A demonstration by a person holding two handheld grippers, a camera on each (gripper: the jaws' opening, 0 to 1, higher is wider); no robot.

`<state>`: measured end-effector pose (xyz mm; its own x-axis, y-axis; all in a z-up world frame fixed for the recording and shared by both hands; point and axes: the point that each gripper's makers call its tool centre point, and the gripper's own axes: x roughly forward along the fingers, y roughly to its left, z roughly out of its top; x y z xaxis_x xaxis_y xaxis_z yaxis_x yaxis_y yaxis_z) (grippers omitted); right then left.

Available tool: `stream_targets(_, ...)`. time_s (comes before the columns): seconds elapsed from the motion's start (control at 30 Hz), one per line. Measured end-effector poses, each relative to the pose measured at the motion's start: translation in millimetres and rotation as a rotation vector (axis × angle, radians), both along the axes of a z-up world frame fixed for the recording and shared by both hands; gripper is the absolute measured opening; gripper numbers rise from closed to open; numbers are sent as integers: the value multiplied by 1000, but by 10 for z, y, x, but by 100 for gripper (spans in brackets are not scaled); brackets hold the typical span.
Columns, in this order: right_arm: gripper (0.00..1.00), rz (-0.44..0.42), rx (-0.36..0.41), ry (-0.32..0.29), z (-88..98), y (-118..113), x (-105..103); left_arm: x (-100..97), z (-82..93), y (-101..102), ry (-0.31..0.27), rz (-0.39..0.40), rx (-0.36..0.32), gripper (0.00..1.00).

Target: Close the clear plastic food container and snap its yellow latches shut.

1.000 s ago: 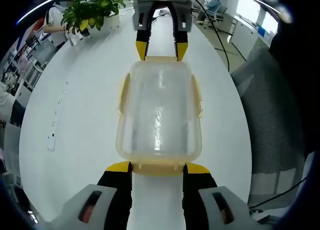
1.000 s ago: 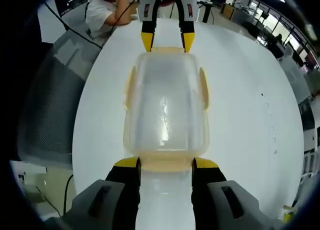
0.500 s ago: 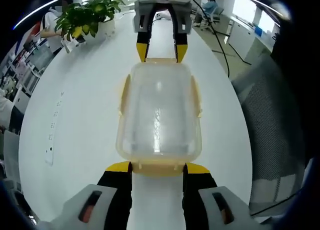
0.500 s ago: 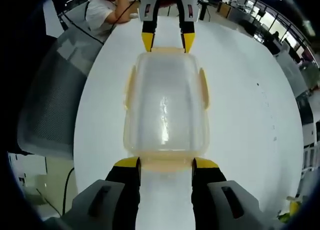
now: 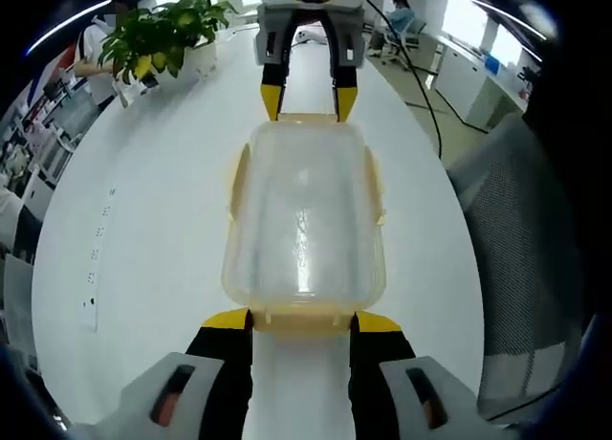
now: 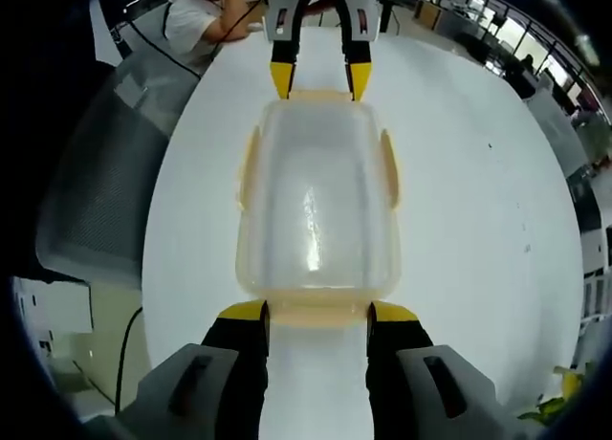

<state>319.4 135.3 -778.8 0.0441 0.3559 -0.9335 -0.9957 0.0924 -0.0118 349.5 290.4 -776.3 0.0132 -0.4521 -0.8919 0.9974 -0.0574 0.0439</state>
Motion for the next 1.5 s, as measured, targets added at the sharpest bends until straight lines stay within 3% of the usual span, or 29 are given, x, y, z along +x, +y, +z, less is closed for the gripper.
stream_targets(0.63,37,-16,38,14,-97,-6,1,-2,-112,4,39,16,9,34)
stream_targets(0.9,37,-22,65,6,-108,4,-16,-7,-123,-1,36,9,14,34)
stream_targets(1.17,38,9,32,-3,-115,-4,1,-14,-145,1,23,-18,39,34)
stream_targets(1.5,39,6,43,-22,-123,-17,17,-13,-151,4,18,-20,49,35)
